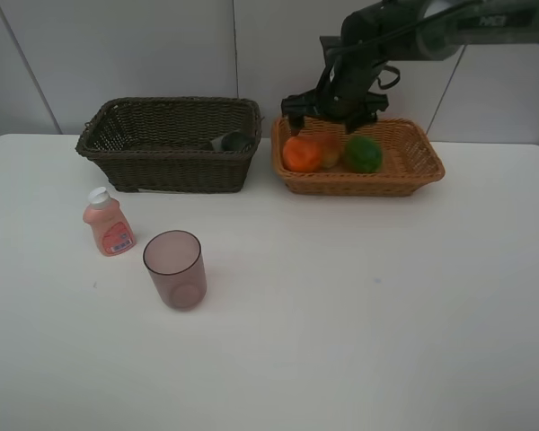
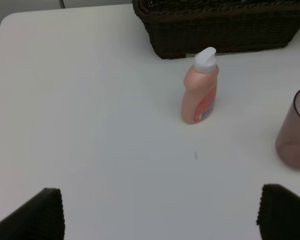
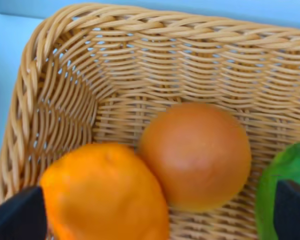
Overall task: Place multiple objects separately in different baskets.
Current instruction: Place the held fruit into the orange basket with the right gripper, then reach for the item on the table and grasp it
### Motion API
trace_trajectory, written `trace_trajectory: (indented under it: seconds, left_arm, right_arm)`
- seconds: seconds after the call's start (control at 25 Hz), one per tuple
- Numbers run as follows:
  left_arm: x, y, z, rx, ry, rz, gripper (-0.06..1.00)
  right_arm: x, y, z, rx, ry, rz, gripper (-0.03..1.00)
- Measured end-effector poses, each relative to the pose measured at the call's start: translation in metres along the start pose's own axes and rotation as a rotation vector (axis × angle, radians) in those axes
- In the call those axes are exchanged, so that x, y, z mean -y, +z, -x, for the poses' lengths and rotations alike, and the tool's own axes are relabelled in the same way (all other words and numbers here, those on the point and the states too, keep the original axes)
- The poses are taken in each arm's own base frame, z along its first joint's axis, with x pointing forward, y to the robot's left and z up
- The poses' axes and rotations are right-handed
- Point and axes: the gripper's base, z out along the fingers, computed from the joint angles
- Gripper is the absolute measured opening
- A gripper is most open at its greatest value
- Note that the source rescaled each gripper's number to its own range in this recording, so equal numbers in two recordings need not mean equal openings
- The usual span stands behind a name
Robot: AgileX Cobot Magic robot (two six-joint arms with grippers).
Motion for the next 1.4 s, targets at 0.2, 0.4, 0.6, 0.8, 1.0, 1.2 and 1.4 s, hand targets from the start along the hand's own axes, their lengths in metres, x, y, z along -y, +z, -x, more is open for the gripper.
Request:
trace_trajectory:
  seconds: [0.2,0.4,0.6,0.8,1.0,1.2,1.4]
  left_arm:
    - [0.000,0.000,0.000,0.000,0.000,0.000,1.00]
    - [0.000,0.000,0.000,0.000,0.000,0.000,1.00]
    - [0.000,0.000,0.000,0.000,0.000,0.000,1.00]
    - [0.000,0.000,0.000,0.000,0.000,0.000,1.00]
    - [0.000,0.000,0.000,0.000,0.000,0.000,1.00]
    - [0.000,0.000,0.000,0.000,0.000,0.000,1.00]
    - [0.000,0.000,0.000,0.000,0.000,0.000,1.00]
  right_arm:
    - [0.006,-0.036,0.000,-0.071,0.030,-0.010,0.98]
    - [0.034,-0.058,-0.023,-0.163,0.068,-0.008,0.98]
    - [0.097,-0.092,-0.050,-0.192,0.174,-0.069,0.98]
    - [0.141,-0.161,-0.081,-0.136,0.258,-0.115,0.98]
    - [0.147,-0.239,-0.126,0.003,0.231,-0.114,0.98]
    - [0.145,-0.305,-0.180,0.196,0.208,-0.102,0.98]
    - [0.140,-0.357,-0.240,0.376,0.217,-0.057,0.98]
